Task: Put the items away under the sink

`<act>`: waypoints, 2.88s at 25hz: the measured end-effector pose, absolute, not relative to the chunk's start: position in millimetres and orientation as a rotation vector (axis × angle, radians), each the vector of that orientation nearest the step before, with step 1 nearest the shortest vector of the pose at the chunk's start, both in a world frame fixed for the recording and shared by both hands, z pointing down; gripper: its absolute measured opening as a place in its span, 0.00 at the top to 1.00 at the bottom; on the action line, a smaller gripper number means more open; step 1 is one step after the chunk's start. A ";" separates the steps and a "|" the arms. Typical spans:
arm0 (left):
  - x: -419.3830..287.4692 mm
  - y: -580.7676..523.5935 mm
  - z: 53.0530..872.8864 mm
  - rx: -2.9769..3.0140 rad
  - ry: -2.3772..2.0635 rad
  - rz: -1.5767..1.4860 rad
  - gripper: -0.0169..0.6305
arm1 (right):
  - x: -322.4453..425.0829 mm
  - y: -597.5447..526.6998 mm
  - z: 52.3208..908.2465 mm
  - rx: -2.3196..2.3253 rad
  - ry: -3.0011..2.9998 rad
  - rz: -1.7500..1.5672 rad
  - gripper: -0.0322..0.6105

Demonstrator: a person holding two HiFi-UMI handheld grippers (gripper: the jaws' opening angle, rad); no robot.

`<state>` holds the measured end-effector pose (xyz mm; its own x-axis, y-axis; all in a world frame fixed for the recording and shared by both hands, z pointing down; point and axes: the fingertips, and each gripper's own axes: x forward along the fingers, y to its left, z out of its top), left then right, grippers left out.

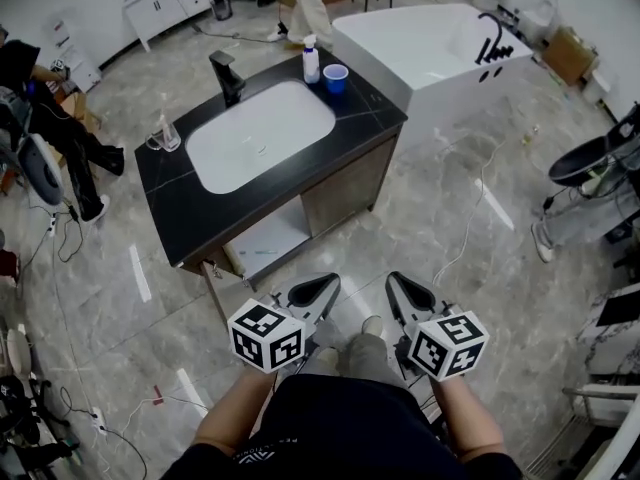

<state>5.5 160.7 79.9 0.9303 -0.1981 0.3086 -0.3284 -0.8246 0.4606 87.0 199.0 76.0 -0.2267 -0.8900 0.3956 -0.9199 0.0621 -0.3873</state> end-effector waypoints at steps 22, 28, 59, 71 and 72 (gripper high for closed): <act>145.0 107.3 62.1 2.627 -0.484 0.263 0.96 | 215.5 130.0 73.7 1.701 -2.411 0.835 0.89; 162.1 104.4 66.9 2.612 -0.513 0.298 0.96 | 233.5 124.5 75.9 1.675 -2.430 0.858 0.89; 180.9 -41.6 77.3 2.599 -0.585 0.294 0.96 | 250.4 -11.7 87.3 1.612 -2.422 0.919 0.89; 178.6 -121.6 86.8 2.575 -0.617 0.313 0.96 | 248.5 -95.6 87.9 1.578 -2.403 0.928 0.89; 177.6 -128.1 87.9 2.579 -0.618 0.317 0.96 | 247.4 -102.3 88.4 1.575 -2.401 0.930 0.89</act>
<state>177.6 -128.1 87.9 0.8721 -0.3687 0.3217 -0.4764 -0.7899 0.3861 247.4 -102.3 88.4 -0.4499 -0.7889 0.4186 -0.8651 0.2685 -0.4237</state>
